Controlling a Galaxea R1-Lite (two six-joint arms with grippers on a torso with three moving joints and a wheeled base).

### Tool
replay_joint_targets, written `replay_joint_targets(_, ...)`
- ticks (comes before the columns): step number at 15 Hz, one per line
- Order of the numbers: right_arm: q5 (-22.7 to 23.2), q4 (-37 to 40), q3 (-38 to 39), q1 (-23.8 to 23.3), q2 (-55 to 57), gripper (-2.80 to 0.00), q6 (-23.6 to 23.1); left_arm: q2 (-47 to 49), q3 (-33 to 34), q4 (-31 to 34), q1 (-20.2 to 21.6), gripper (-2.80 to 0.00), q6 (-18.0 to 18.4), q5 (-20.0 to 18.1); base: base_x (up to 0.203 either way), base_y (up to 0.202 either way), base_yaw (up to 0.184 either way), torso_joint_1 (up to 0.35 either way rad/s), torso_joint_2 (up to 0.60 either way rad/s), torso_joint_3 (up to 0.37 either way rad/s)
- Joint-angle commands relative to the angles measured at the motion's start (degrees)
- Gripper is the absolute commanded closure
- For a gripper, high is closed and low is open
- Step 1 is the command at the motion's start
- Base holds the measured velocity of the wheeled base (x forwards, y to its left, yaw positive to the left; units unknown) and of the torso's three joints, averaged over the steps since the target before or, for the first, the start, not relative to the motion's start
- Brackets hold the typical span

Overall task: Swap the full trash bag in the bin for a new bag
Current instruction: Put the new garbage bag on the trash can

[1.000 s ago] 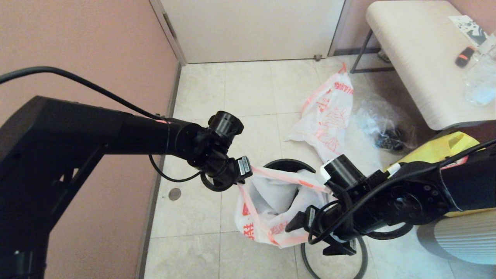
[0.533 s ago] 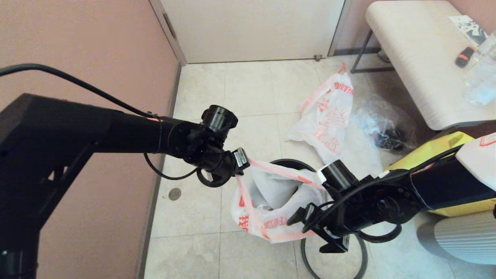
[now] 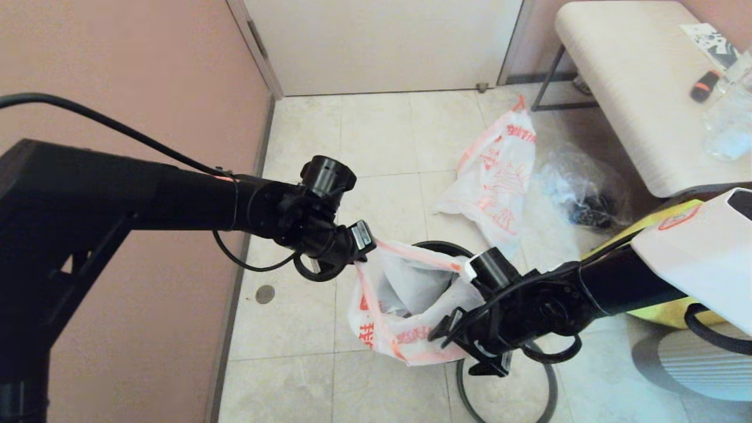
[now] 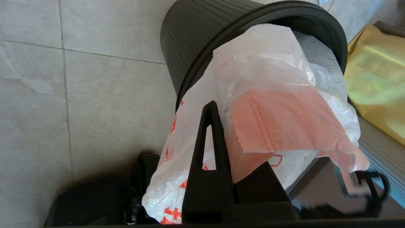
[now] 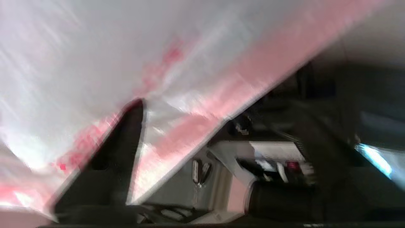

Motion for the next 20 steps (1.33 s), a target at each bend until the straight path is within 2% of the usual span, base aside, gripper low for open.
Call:
replay_joint_targets(1, -0.09, 0.2, -3.18, 0.05, 3.88, 0.0, 0.37, -0.15, 0.0, 0.08, 0.03, 0.0, -0.57, 0.03, 0.0, 0.0, 0.0, 0.0, 0.0, 0.0)
replay_joint_targets(8, -1.1, 0.79, -5.04, -0.12, 4.63, 0.0, 0.4, -0.03, 0.08, 0.0, 0.03, 0.0, -0.57, 0.01, 0.0, 0.0, 0.0, 0.0, 0.0, 0.0)
replay_joint_targets(10, -4.0, 0.75, -5.04, -1.94, 4.64, 0.0, 0.08, -0.03, 0.09, 0.09, 0.03, 0.0, -0.57, 0.0, 0.0, 0.0, 0.0, 0.0, 0.0, 0.0)
replay_joint_targets(14, -5.48, 0.21, -6.73, -8.89, 4.76, 0.0, -1.79, -0.56, 0.3, 0.1, 0.73, 0.0, -0.57, -0.7, 0.0, 0.0, 0.0, 0.0, 0.0, 0.0)
replay_joint_targets(17, -5.57, 1.42, -14.63, -11.46, 6.47, 0.0, -2.66, -0.75, 0.92, 0.15, 0.45, 0.0, -0.57, -1.55, 0.0, 0.0, 0.0, 0.0, 0.0, 0.0)
replay_joint_targets(20, -6.07, 8.37, -29.15, -12.63, 9.42, 0.0, -3.1, -1.32, 1.33, 0.7, -0.2, 0.0, -0.16, -7.22, 0.0, 0.0, 0.0, 0.0, 0.0, 0.0)
